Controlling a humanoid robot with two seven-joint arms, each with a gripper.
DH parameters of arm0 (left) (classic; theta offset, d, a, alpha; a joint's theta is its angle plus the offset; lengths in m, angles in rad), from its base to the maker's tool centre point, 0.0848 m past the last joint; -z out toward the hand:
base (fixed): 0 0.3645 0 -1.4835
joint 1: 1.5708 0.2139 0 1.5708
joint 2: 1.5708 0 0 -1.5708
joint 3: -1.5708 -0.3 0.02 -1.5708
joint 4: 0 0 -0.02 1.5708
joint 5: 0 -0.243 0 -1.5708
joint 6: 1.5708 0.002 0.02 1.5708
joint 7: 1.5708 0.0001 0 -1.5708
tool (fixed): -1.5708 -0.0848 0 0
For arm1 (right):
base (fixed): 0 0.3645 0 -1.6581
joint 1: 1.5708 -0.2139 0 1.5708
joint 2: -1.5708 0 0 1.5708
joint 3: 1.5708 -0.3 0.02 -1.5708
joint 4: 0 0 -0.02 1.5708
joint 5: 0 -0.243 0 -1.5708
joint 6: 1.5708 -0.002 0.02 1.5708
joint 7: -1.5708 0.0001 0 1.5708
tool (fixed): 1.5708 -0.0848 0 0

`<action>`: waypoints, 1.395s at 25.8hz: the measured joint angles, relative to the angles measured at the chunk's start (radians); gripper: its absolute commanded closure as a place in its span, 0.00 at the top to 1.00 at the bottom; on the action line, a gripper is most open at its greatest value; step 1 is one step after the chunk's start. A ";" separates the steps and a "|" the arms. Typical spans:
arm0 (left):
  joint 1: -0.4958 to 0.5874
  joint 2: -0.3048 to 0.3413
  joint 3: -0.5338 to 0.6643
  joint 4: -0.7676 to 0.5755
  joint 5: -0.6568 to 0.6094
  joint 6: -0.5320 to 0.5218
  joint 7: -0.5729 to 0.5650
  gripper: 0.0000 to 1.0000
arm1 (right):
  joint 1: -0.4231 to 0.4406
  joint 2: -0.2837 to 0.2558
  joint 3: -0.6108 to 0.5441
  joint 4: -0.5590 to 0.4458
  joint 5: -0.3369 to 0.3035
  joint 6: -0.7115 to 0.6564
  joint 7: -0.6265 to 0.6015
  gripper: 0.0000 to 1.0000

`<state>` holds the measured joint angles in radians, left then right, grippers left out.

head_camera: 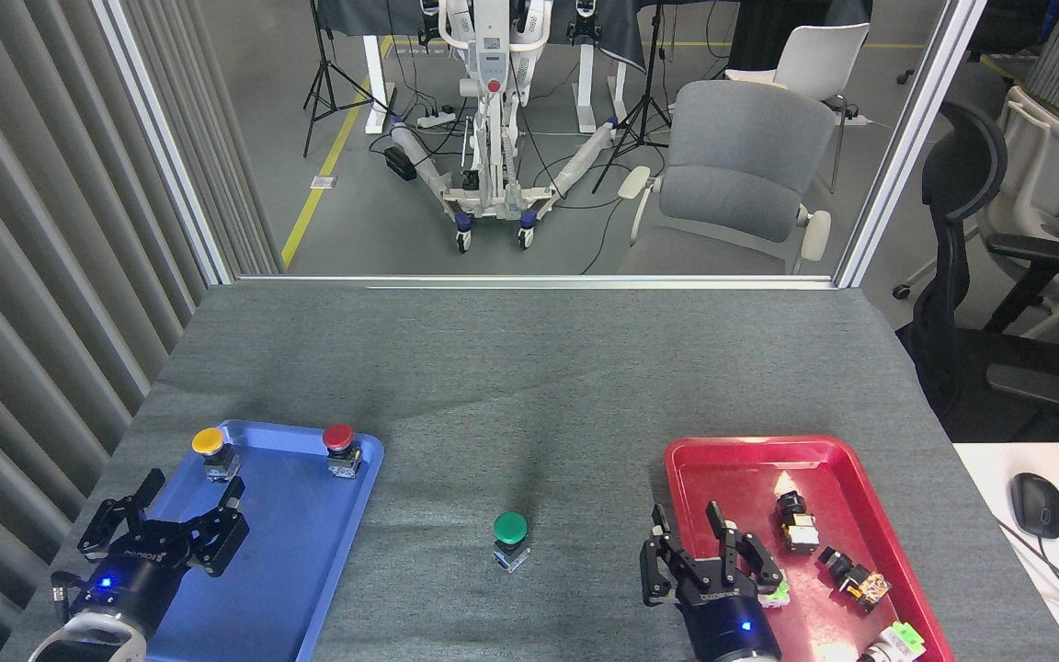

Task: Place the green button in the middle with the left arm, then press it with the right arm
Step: 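Move the right gripper over the green button and press down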

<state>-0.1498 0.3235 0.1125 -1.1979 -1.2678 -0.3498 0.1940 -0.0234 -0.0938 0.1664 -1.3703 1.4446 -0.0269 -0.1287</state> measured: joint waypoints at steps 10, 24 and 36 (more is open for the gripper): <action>-0.024 0.005 -0.002 0.014 0.062 -0.069 0.005 1.00 | -0.092 0.089 0.191 0.084 0.075 -0.026 0.011 0.09; -0.055 0.089 -0.002 0.037 0.114 -0.120 0.003 1.00 | -0.152 0.154 0.235 0.261 0.104 -0.018 0.086 0.09; -0.048 0.094 -0.003 0.038 0.122 -0.158 0.004 1.00 | -0.150 0.157 0.231 0.247 0.097 -0.016 0.084 0.14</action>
<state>-0.1980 0.4171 0.1092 -1.1595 -1.1461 -0.5079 0.1983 -0.1738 0.0636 0.3970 -1.1232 1.5419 -0.0426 -0.0446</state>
